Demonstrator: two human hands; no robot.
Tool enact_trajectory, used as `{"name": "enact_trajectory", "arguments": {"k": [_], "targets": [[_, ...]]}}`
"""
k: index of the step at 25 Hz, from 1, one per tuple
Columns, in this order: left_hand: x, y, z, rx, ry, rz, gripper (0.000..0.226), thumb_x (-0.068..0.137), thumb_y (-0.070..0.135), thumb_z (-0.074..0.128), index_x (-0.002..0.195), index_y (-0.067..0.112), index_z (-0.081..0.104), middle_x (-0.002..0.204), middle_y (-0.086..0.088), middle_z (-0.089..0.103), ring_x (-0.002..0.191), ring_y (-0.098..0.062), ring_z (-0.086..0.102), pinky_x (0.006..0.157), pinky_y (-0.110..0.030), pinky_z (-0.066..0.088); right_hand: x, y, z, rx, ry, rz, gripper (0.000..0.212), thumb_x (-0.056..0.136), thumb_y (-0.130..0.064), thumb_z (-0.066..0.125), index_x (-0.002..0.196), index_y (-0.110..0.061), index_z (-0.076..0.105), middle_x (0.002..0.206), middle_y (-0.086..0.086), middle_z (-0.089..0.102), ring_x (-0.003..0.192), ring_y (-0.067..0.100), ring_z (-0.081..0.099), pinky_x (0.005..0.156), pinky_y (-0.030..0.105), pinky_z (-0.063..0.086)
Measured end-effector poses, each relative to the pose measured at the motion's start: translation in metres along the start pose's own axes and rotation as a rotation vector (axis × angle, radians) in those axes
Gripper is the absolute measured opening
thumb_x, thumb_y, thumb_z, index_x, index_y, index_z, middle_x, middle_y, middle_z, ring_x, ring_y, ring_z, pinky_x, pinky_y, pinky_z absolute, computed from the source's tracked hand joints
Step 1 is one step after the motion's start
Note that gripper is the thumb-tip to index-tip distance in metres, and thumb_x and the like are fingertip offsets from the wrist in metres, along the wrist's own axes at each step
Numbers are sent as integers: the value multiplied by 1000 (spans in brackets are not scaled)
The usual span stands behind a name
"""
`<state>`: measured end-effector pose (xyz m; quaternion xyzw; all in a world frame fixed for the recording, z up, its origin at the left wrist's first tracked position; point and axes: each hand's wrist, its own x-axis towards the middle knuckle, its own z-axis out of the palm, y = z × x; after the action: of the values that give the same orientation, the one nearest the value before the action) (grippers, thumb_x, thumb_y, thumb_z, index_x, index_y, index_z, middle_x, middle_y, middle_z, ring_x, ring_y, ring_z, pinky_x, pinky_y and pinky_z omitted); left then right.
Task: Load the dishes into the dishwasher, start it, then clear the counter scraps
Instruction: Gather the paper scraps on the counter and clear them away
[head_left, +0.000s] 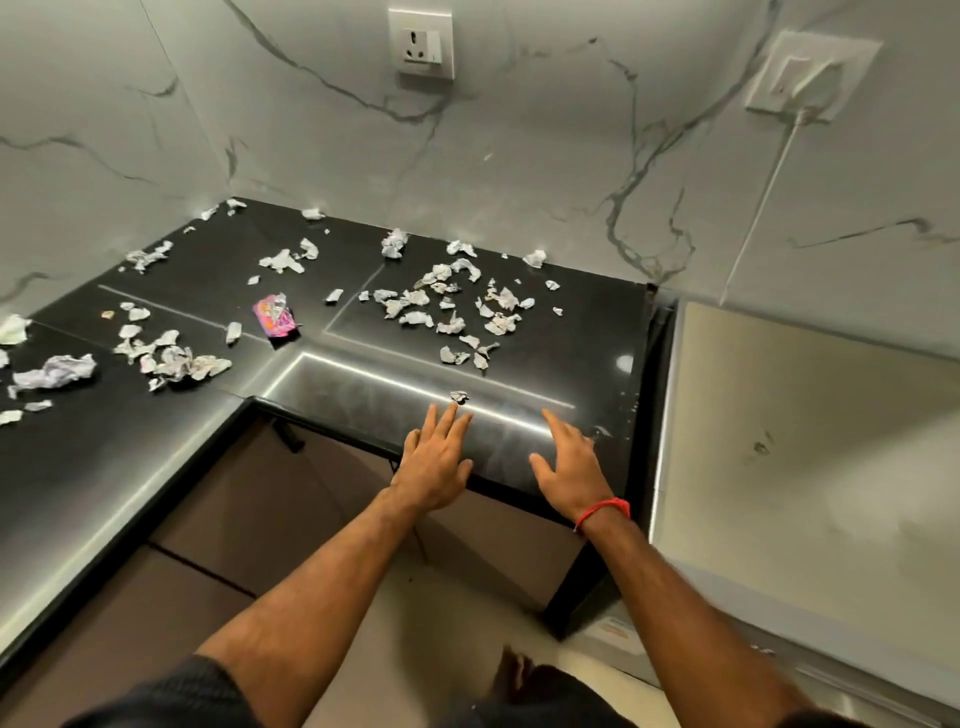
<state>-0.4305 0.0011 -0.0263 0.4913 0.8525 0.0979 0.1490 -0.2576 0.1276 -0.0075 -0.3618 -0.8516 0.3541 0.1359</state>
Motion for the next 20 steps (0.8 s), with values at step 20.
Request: {"name": "enact_trajectory", "arguments": {"k": [20], "targets": [[108, -150, -32, 194, -102, -128, 74, 93, 76, 10, 157, 44, -11, 165, 22, -15, 154, -30, -18, 119, -65, -3, 114, -20, 63, -317, -289, 37, 56, 95, -43, 52, 148, -35, 35, 152, -16, 21, 126, 18, 47, 101, 37, 48]]}}
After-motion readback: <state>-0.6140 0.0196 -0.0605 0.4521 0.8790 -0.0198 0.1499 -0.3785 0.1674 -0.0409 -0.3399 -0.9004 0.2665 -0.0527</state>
